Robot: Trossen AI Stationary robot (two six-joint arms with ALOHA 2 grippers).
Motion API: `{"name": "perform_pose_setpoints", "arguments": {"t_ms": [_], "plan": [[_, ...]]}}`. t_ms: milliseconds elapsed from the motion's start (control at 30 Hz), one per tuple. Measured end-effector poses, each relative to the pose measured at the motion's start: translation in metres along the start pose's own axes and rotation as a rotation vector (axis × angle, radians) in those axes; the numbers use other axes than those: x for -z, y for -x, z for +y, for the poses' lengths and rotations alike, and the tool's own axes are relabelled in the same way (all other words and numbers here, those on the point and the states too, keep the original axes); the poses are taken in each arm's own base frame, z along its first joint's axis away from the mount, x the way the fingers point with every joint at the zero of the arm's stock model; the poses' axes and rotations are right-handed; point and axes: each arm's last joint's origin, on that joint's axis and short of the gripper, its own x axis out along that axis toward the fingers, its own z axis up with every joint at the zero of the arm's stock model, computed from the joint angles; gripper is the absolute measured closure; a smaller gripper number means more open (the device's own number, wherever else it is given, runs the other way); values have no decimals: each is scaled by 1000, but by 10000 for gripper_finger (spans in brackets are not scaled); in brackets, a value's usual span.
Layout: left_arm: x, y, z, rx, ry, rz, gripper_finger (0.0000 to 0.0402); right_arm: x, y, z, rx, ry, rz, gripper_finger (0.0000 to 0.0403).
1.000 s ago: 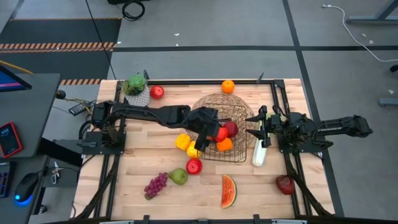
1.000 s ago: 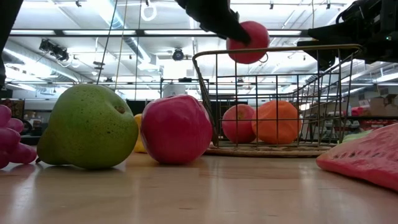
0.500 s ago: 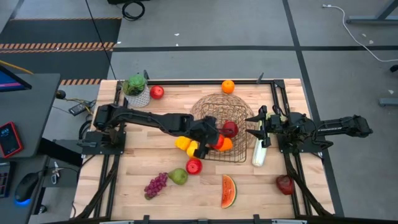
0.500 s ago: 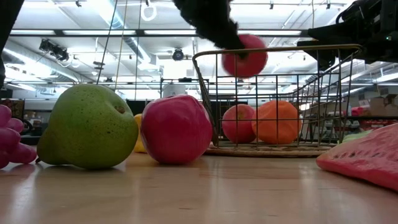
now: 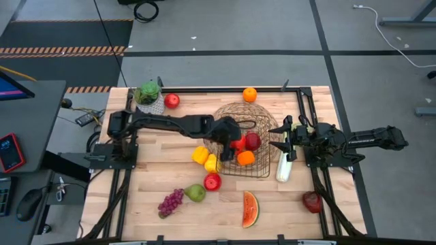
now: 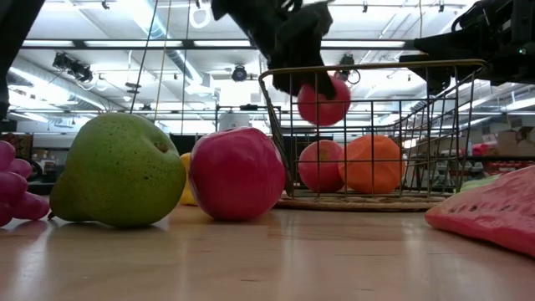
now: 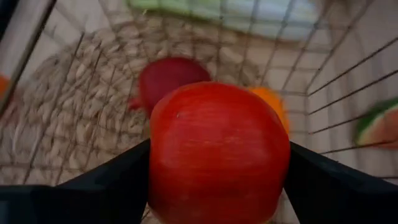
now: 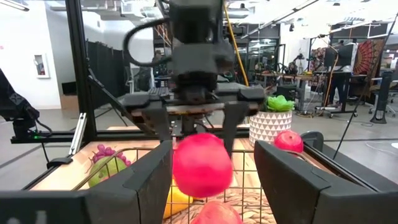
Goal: Build produce basket
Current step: Put the middle red apple into the wire basket
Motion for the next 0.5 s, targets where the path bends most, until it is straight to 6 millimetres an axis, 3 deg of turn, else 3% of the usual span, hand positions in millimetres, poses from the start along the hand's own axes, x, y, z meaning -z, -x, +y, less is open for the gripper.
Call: {"name": "perform_pose_setpoints", "arguments": {"t_ms": [233,500], "plan": [[-9,-9,25,-58,49,-120,86,0,0,0,-1,0,-1,172],[-2,-34,25,-62,54,-121,86,0,0,0,0,0,0,172]]}}
